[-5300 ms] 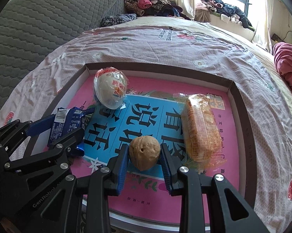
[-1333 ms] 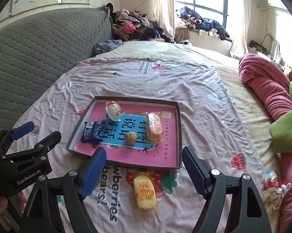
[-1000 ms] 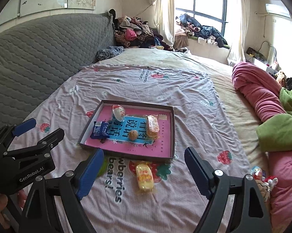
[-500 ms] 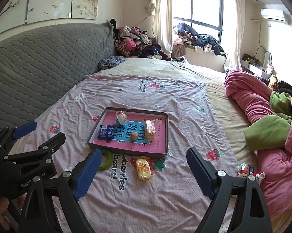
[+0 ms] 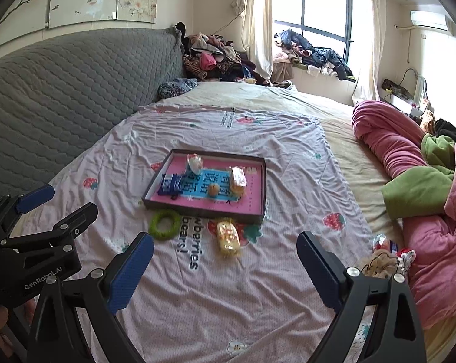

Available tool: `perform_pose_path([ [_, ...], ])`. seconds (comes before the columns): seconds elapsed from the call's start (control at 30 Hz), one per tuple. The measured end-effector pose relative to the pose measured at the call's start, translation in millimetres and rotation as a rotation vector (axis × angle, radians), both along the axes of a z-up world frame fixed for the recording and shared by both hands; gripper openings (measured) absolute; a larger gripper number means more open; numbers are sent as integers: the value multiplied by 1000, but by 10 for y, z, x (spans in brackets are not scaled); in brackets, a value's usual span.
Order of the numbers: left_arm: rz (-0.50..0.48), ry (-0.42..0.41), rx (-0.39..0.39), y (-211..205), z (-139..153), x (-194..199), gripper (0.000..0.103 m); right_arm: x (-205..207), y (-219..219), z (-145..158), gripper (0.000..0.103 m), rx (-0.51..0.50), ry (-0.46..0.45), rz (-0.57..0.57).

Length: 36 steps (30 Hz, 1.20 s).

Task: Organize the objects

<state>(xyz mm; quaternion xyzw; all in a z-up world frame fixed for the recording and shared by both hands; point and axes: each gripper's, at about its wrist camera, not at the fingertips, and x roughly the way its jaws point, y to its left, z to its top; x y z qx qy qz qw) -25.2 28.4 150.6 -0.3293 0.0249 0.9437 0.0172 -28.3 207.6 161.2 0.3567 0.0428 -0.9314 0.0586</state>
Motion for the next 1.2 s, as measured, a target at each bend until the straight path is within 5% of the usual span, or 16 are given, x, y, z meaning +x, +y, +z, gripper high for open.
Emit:
perform_pose_path([
  [0.4,-12,-82,-12,13,-616,-39,83,-69,7,-616,96,31,-104,-4],
  [1.2,-28,-180,-15,51,-1139,-207,83,-218,-10,-1177,96,44,-186,3],
])
